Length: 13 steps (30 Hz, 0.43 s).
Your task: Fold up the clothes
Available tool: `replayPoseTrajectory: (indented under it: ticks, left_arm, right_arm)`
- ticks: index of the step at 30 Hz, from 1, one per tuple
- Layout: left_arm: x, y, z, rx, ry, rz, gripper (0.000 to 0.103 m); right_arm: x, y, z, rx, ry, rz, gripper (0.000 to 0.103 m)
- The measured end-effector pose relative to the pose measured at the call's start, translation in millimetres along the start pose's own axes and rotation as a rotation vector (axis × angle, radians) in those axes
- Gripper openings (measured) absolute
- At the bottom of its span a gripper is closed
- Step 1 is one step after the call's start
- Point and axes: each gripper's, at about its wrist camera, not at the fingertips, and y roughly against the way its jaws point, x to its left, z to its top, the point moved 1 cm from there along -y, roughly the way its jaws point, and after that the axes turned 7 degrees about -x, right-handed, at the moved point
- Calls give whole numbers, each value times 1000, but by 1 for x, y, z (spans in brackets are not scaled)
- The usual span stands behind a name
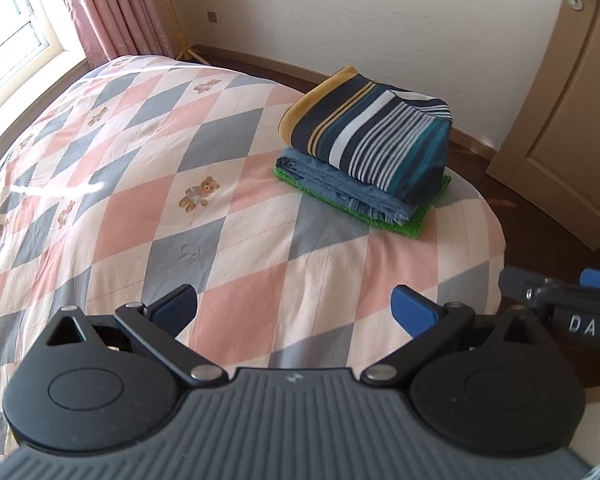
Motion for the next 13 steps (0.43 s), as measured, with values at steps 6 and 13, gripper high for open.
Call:
replayPoseTrajectory:
  ticks: [6,13]
  left_arm:
    - [-11,-22,23,16,30,16,102]
    - [-25,-32,44,-15,27,47,102]
  right_arm:
    - [-10,-24,21,31,34,18,103]
    - [-19,-40,43,41,64,33,103]
